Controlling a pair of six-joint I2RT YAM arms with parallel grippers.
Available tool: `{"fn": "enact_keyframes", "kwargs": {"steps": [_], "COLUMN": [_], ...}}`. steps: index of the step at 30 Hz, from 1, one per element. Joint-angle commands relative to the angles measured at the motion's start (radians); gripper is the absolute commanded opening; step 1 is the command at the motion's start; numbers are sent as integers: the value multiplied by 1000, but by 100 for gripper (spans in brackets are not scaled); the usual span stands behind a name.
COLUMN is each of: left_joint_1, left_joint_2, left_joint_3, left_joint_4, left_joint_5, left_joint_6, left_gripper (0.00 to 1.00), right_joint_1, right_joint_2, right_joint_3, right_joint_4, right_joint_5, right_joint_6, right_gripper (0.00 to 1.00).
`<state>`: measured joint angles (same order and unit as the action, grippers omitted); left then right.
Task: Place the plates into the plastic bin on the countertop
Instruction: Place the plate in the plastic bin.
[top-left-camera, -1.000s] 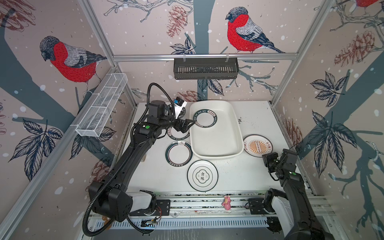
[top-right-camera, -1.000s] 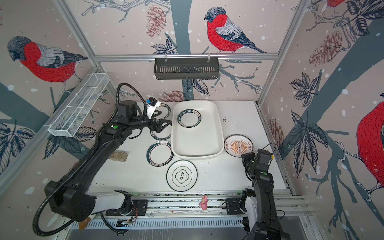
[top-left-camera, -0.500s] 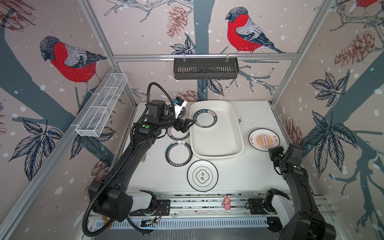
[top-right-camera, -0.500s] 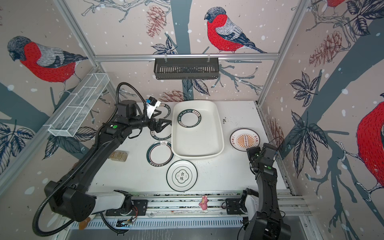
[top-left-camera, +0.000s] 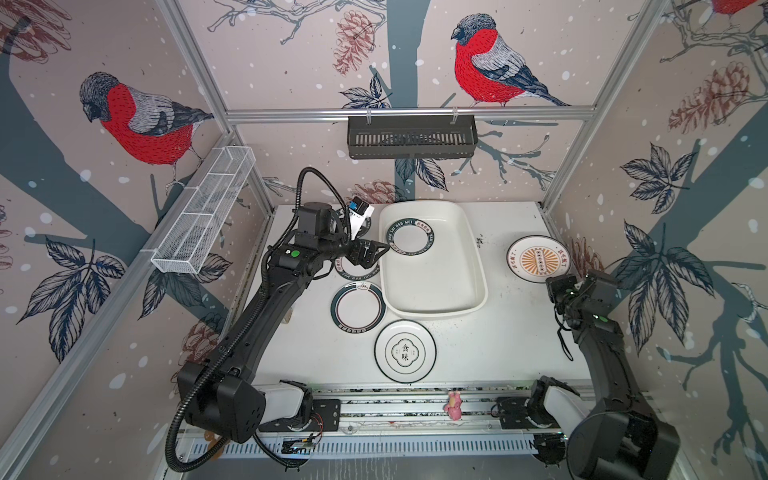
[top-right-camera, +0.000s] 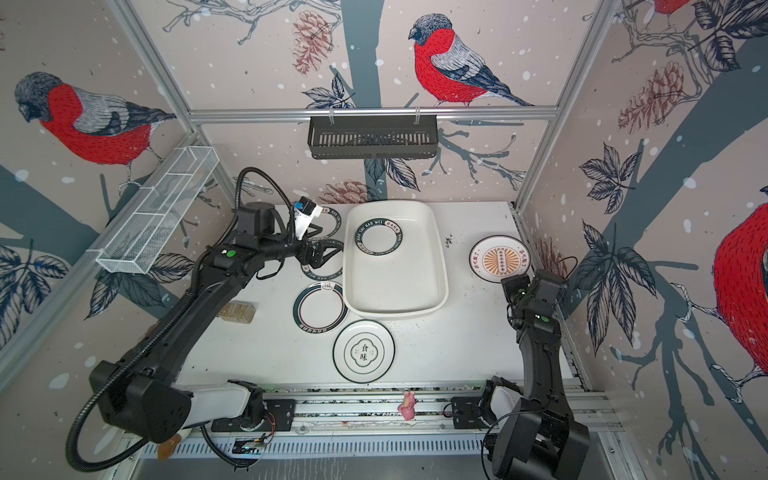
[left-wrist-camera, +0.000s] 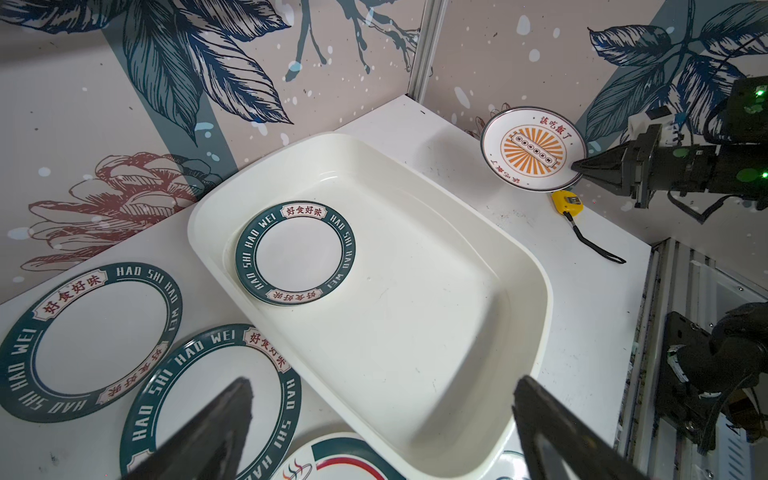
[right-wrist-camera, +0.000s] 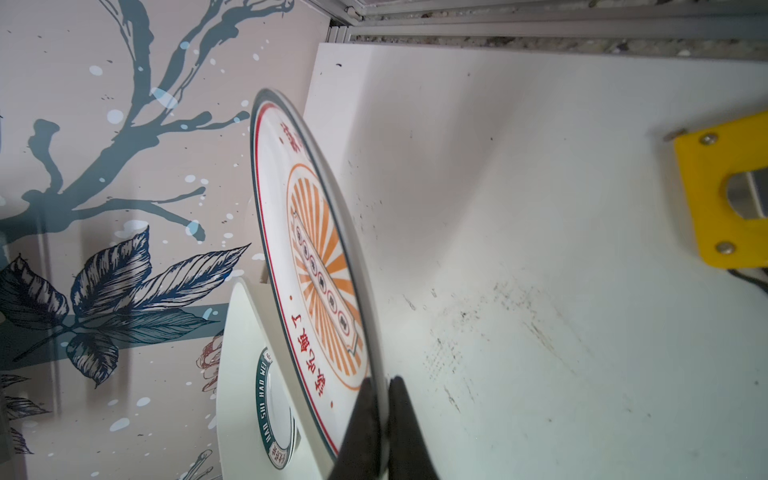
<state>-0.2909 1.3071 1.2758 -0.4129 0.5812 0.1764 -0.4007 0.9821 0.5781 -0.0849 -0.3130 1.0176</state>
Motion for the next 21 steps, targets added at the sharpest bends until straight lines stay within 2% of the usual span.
{"fn": "enact_keyframes", "kwargs": {"steps": [1, 9, 21], "left_joint_1": [1, 1, -1], "left_joint_2": [-1, 18, 34], "left_joint_3": [13, 41, 65], "left_joint_4": [-24, -38, -64], "left_joint_5": [-10, -27, -65], "left_joint_6": [17, 12, 15], "left_gripper": [97, 97, 97], "right_joint_1": [3, 73, 302], "right_joint_2": [13, 90, 221], "right_joint_3": [41, 164, 335], "right_joint_4": [97, 109, 160], "right_joint_5": [3, 42, 132], "right_joint_6": [-31, -76, -138], "right_gripper": [4, 4, 4]}}
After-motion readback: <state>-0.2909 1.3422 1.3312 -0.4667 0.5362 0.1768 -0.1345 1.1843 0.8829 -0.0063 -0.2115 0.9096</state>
